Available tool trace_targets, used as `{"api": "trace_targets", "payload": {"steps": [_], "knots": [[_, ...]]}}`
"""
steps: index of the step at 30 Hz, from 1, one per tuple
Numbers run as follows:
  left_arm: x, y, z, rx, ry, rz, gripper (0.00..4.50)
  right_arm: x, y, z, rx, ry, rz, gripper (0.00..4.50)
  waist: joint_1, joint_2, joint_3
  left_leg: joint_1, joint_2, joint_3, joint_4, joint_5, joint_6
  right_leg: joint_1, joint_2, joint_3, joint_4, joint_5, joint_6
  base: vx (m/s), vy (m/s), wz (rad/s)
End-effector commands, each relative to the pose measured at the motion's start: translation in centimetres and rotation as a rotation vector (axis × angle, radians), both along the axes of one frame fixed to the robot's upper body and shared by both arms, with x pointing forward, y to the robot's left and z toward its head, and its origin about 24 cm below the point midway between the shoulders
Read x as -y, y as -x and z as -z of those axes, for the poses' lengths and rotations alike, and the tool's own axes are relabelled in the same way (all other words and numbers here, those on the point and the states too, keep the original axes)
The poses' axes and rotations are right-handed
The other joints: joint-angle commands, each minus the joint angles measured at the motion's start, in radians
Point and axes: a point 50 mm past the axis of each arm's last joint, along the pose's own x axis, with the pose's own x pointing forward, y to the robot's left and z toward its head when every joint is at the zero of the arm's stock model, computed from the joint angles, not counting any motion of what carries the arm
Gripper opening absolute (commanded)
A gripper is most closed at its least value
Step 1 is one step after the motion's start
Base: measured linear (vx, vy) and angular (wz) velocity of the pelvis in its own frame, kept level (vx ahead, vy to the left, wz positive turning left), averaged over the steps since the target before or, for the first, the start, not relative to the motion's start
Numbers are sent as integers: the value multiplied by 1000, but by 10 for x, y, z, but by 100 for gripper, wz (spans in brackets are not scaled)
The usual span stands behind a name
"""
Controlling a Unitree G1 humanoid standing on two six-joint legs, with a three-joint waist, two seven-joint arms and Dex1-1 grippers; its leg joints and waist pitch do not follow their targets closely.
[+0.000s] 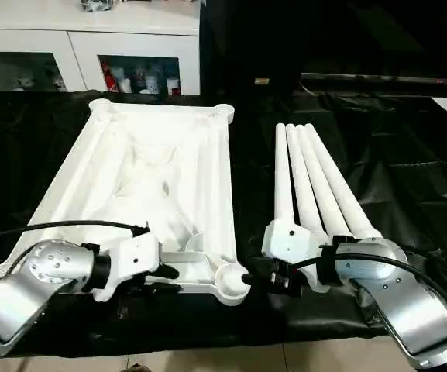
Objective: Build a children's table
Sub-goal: Move table base
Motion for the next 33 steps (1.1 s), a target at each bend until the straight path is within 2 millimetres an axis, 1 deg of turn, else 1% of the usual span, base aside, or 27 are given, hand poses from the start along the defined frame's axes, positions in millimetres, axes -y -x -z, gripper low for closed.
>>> {"api": "trace_targets", "payload": {"steps": [1, 3, 4, 5, 6, 7, 8, 9, 10, 11, 12, 13, 14, 15, 16, 17, 19, 21, 23, 26, 28, 29, 30, 31, 32, 33], "knots": [[0, -2, 0, 22, -18, -2, 68, -2, -2, -4, 30, 5, -7, 311, -1, -1, -41, 15, 89, -38, -90, -207, 28, 16, -110, 52, -94, -139, -235, 0, 0, 0], [-1, -3, 1, 24, -24, -9, 44, -3, -3, -4, 33, 3, -6, 311, 0, -1, -40, 15, 89, -38, -90, -212, 28, 15, -111, 53, -95, -154, -234, 0, 0, 0], [-2, -3, 1, 24, -26, -15, 38, -3, -3, -4, 34, 3, -4, 311, -1, -13, -39, 14, 90, -37, -91, -215, 29, 15, -112, 53, -98, -166, -230, 0, 0, 0], [-2, -4, 2, 26, -28, -21, 38, -3, -3, -4, 36, 2, -2, 311, 1, -9, -38, 15, 90, -38, -91, -216, 28, 14, -113, 53, -96, -177, -230, 0, 0, 0], [-3, -5, 2, 32, -30, -32, 22, -3, -4, -4, 39, 1, 2, 311, 0, -9, -38, 14, 89, -37, -91, -215, 28, 14, -113, 53, -98, -187, -227, 0, 0, 0], [-5, -6, 2, 39, -31, -43, 22, -3, -6, -3, 46, 1, 8, 311, -1, -8, -38, 12, 90, -39, -92, -212, 27, 15, -113, 53, -97, -186, -225, 0, 0, 0], [-6, -7, 2, 44, -33, -50, 9, -3, -7, -3, 50, 1, 13, 311, -3, -8, -39, 11, 89, -39, -93, -207, 25, 15, -112, 51, -95, -179, -223, 0, 0, 0], [-9, -10, 2, 56, -32, -65, 3, -4, -9, -4, 57, -2, 18, 311, -9, -16, -40, 7, 88, -39, -93, -197, 27, 18, -111, 49, -94, -164, -223, 0, 0, 0], [-15, -14, 0, 76, -32, -82, 3, -5, -11, -5, 67, -5, 19, 311, -13, -15, -40, 4, 85, -40, -92, -186, 33, 19, -112, 48, -93, -156, -222, 0, 0, 0], [-16, -15, 0, 80, -33, -89, 3, -5, -11, -5, 70, -6, 18, 311, -17, -14, -42, 3, 85, -39, -90, -175, 35, 21, -113, 48, -91, -139, -223, 0, 0, 0], [-19, -16, -1, 84, -38, -96, 3, -6, -12, -6, 76, -8, 21, 311, -19, -14, -42, 3, 86, -39, -90, -169, 38, 22, -114, 48, -91, -130, -223, 0, 0, 0], [-21, -17, -1, 87, -41, -100, 3, -6, -13, -6, 79, -9, 23, 311, -21, -13, -42, 3, 85, -39, -89, -164, 41, 21, -112, 48, -90, -118, -224, 0, 0, 0], [-25, -19, -2, 94, -45, -108, 3, -6, -15, -7, 88, -9, 29, 311, -22, -15, -44, 6, 84, -37, -86, -154, 47, 21, -111, 48, -90, -101, -226, 0, 0, 0], [-26, -19, -2, 95, -46, -110, 3, -6, -15, -7, 89, -9, 30, 311, -21, -15, -45, 6, 83, -36, -84, -143, 51, 21, -112, 49, -89, -86, -229, 0, 0, 0], [-31, -21, -3, 105, -57, -118, 3, -6, -16, -8, 92, -7, 31, 311, -21, -14, -46, 6, 83, -35, -82, -126, 58, 20, -111, 48, -87, -58, -237, 0, 0, 0], [-36, -24, -5, 119, -65, -126, 3, -6, -17, -8, 98, -5, 34, 311, -21, -15, -45, 7, 83, -34, -82, -126, 61, 19, -110, 48, -87, -55, -239, 0, 0, 0], [-41, -25, -6, 126, -65, -135, 3, -6, -17, -8, 101, -4, 37, 311, -21, -14, -45, 8, 84, -33, -82, -123, 62, 19, -108, 47, -85, -48, -244, 0, 0, 0], [-47, -26, -8, 136, -64, -118, 3, -6, -18, -8, 108, 0, 41, 311, -19, -11, -45, 9, 85, -33, -83, -127, 62, 17, -108, 47, -85, -46, -246, 0, 0, 0], [-53, -25, -8, 145, -71, -109, 3, -5, -19, -8, 114, 1, 46, 311, -20, -11, -48, 9, 86, -33, -83, -121, 60, 18, -108, 46, -80, -18, -249, 0, 0, 0], [-61, -24, -8, 141, -87, -113, 3, -4, -21, -8, 120, 10, 53, 311, -17, -12, -49, 9, 87, -30, -81, -98, 68, 18, -110, 47, -76, 26, -256, 0, 0, 0], [-63, -24, -8, 142, -91, -113, 3, -3, -21, -8, 120, 11, 53, 311, -17, -13, -48, 10, 87, -28, -81, -101, 69, 17, -110, 47, -76, 30, -258, 0, 0, 0], [-65, -23, -8, 138, -96, -121, 3, -3, -21, -8, 121, 10, 53, 311, -16, -15, -48, 10, 88, -28, -81, -102, 70, 17, -111, 47, -75, 28, -259, 0, 0, 0], [-67, -23, -8, 139, -100, -130, 3, -3, -22, -9, 123, 9, 54, 311, -15, -14, -48, 10, 88, -27, -81, -101, 69, 18, -111, 47, -75, 27, -259, 0, 0, 0], [-71, -23, -9, 138, -105, -147, 3, -3, -22, -9, 124, 9, 55, 311, -16, -17, -47, 10, 89, -27, -81, -103, 68, 17, -111, 46, -75, 21, -260, 0, 0, 0], [-75, -22, -10, 141, -114, -159, 3, -3, -23, -10, 128, 10, 57, 311, -16, -17, -47, 8, 88, -27, -81, -103, 68, 19, -112, 47, -75, 18, -260, 0, 0, 0], [-75, -22, -10, 141, -114, -159, 3, -3, -23, -10, 128, 10, 57, 311, -17, -17, -47, 7, 88, -27, -81, -102, 67, 19, -112, 46, -74, 12, -257, 0, 0, 0]]}}
